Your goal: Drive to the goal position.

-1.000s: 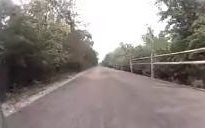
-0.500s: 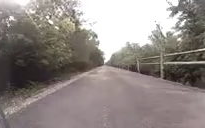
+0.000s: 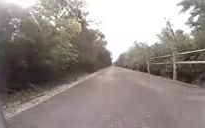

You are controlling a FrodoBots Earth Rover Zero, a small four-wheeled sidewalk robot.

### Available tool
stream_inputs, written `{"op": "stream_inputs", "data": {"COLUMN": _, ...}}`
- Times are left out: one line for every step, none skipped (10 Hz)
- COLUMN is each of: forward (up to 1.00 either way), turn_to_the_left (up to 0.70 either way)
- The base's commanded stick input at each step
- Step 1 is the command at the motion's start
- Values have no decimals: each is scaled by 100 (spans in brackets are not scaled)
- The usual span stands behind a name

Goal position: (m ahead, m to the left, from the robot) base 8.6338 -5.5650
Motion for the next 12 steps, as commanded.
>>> {"op": "stream_inputs", "data": {"forward": 70, "turn_to_the_left": 0}}
{"op": "stream_inputs", "data": {"forward": 70, "turn_to_the_left": 0}}
{"op": "stream_inputs", "data": {"forward": 70, "turn_to_the_left": 0}}
{"op": "stream_inputs", "data": {"forward": 70, "turn_to_the_left": 0}}
{"op": "stream_inputs", "data": {"forward": 70, "turn_to_the_left": 0}}
{"op": "stream_inputs", "data": {"forward": 70, "turn_to_the_left": 0}}
{"op": "stream_inputs", "data": {"forward": 70, "turn_to_the_left": 0}}
{"op": "stream_inputs", "data": {"forward": 70, "turn_to_the_left": 0}}
{"op": "stream_inputs", "data": {"forward": 70, "turn_to_the_left": 0}}
{"op": "stream_inputs", "data": {"forward": 70, "turn_to_the_left": 0}}
{"op": "stream_inputs", "data": {"forward": 70, "turn_to_the_left": 0}}
{"op": "stream_inputs", "data": {"forward": 70, "turn_to_the_left": 0}}
